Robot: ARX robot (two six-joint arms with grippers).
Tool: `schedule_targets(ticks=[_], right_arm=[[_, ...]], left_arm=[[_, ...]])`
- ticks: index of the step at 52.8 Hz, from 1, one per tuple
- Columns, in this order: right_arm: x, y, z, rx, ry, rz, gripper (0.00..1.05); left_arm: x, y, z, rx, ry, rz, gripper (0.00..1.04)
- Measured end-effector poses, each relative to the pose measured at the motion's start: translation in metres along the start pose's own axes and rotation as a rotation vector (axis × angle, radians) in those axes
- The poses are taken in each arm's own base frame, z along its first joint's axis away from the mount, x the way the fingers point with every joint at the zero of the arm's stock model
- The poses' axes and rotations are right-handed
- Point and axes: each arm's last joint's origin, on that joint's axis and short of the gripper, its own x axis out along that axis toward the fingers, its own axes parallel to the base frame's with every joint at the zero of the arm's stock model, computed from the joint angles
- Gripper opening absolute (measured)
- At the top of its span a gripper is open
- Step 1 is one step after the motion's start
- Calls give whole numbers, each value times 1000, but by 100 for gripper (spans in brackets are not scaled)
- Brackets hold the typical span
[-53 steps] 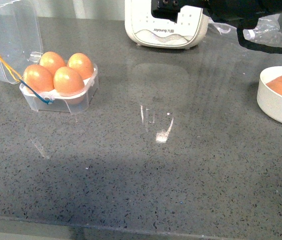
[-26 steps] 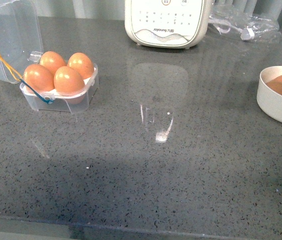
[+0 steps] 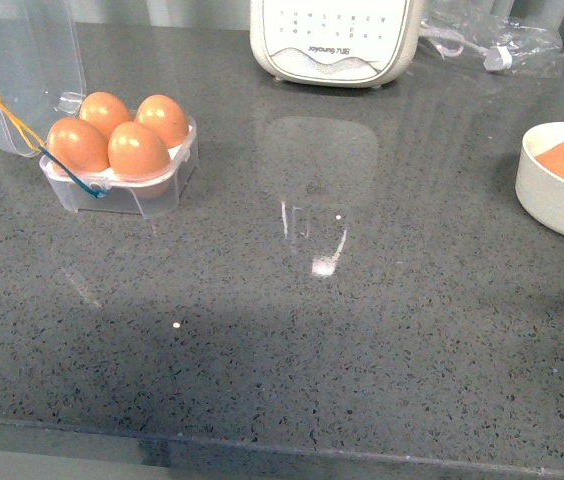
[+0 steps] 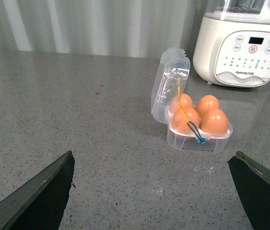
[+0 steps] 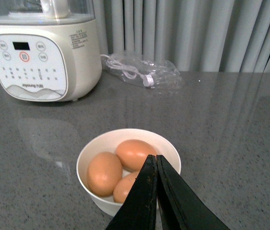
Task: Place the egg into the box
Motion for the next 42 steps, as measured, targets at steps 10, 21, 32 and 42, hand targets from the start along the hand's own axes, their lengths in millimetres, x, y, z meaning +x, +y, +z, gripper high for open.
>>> schedule_targets(ticks=[10, 21, 32, 42], right_arm=[[-18, -7, -6, -1, 18, 3, 3], [-31, -18, -5, 0, 18, -8, 3], [-42, -18, -4, 0, 13, -3, 3], [-49, -18, -2, 0, 6, -3, 3]], left_arm=[[0, 0, 0, 0, 0, 0, 98], [0, 0, 0, 0, 0, 0, 98], [0, 0, 0, 0, 0, 0, 98], [0, 0, 0, 0, 0, 0, 98]])
